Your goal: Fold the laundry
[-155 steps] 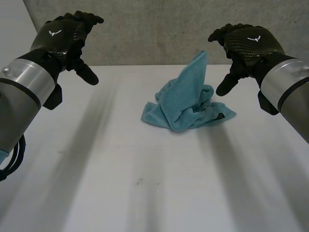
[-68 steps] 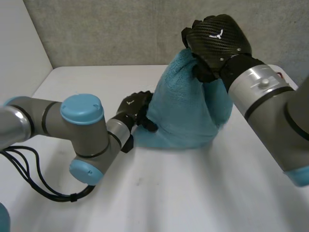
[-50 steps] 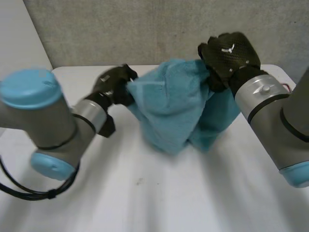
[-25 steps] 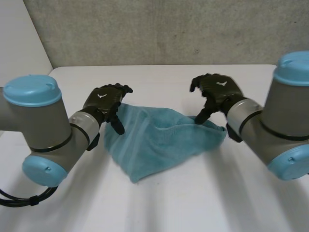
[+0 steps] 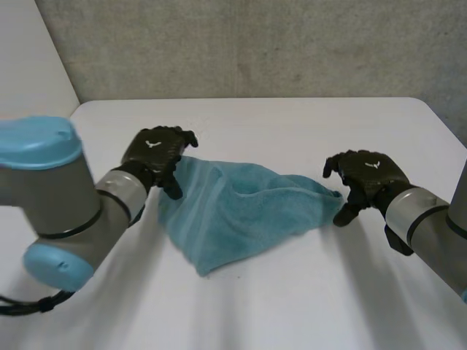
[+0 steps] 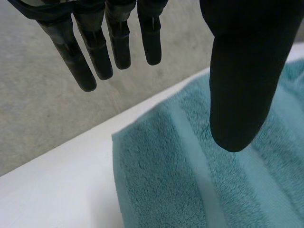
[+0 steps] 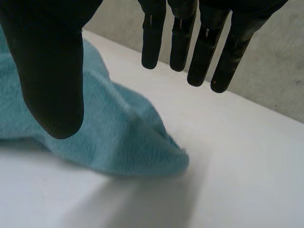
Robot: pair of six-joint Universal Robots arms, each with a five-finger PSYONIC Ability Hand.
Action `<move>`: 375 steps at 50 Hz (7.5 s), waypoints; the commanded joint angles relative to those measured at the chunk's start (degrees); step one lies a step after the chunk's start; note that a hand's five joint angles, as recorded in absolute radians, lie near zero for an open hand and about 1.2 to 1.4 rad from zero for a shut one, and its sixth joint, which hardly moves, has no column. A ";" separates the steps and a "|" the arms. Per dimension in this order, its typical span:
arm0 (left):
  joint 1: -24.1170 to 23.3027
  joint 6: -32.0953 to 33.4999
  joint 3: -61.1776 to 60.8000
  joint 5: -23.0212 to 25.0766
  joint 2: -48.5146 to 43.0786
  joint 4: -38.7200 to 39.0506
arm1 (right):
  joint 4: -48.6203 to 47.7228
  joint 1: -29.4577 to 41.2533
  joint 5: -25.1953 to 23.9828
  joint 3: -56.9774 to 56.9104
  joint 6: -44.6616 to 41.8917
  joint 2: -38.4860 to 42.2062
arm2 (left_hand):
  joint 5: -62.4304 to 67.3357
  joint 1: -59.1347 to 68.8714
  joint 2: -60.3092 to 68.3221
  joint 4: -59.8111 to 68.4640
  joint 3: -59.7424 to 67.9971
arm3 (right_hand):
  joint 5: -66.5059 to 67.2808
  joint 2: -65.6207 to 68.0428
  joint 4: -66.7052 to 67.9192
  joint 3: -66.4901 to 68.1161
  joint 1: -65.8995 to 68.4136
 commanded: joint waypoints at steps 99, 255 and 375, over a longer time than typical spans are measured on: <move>-4.75 3.73 -11.22 5.83 13.74 -1.81 | 1.41 2.27 -11.64 -13.52 9.64 15.82 | 21.27 21.38 21.33 21.32 21.33 | -13.70 -14.30 -13.79 -14.02 -11.23; 4.03 5.22 -20.26 -1.29 11.81 18.84 | -4.39 3.77 -4.08 -0.86 -6.80 8.17 | 56.57 56.68 56.64 56.62 56.63 | 52.34 51.75 52.25 52.03 54.82; 8.87 11.20 19.59 1.44 -4.62 0.44 | 10.67 2.54 9.80 -48.71 -30.01 18.54 | 56.57 56.68 56.64 56.62 56.63 | 52.34 51.75 52.25 52.03 54.82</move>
